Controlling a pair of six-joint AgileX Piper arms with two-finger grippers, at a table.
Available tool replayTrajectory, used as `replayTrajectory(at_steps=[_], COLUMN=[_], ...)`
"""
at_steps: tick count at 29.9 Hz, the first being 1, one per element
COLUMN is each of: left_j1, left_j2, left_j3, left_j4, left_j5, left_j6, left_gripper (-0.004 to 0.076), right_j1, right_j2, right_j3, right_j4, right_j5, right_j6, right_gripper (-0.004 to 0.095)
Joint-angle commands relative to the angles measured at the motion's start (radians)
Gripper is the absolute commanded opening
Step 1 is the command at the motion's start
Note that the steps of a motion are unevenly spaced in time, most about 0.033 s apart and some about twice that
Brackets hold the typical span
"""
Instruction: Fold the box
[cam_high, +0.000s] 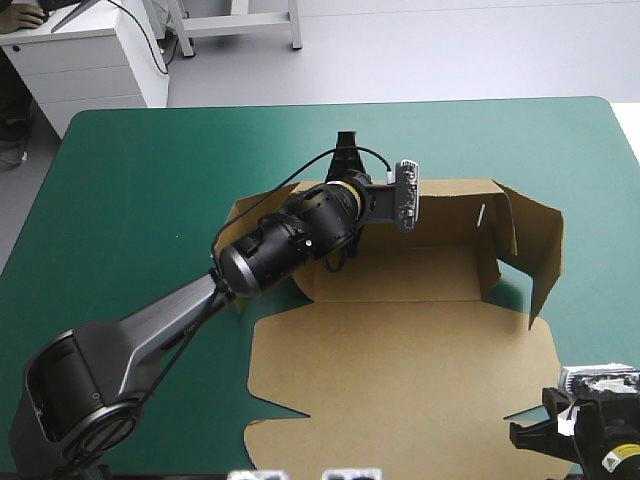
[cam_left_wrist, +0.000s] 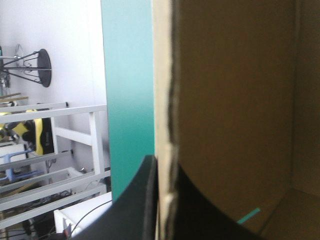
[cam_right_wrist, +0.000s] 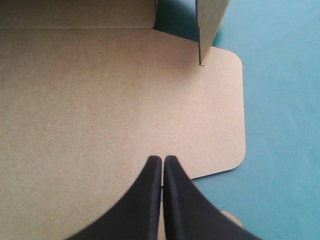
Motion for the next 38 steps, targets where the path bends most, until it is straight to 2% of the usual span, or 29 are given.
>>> replayTrajectory(at_steps=[1,5,11,14,18,25,31,38], left_j1=[-0.035,-0.082,-0.142,-0.153,-0.153,-0.153,-0.153,-0.153], left_j2=[-0.048,-0.048,-0.048,-0.048,-0.047,-0.047,-0.047,-0.047], left_j3=[0.008,0.103,0.248,0.300,0.330,0.336,0.338,0.338], left_j4=[0.185,0.400,0.783,0.868,0.881,0.937,0.937,0.911], left_j5=[-0.107,-0.150,-0.150,-0.150,-0.150,-0.166,-0.171,-0.171], left_j6=[-0.150,-0.314,-0.650,-0.731,-0.732,-0.732,-0.732,-0.736], left_gripper=[-0.0008,-0.0008,-0.0008,-0.0008,-0.0008,-0.0008,-0.0008,-0.0008], right_j1=[0.001,0.001,0.001,0.001,0.001,0.001,0.001,-0.001], right_j2=[0.019,0.047,0.155,0.229,0.357,0.634,0.891,1.120], right_j3=[-0.044,-0.114,-0.245,-0.314,-0.421,-0.665,-0.870,-0.991], right_j4=[-0.006,-0.058,-0.146,-0.157,-0.157,-0.157,-0.157,-0.137], right_j5=[-0.072,-0.118,-0.157,-0.218,-0.279,-0.288,-0.243,-0.189], right_j6=[0.043,0.118,0.189,0.209,0.209,0.207,0.198,0.134], right_gripper=[-0.0004,-0.0004,-0.0004,-0.0004,-0.0004,-0.0005,-0.0005,-0.0019])
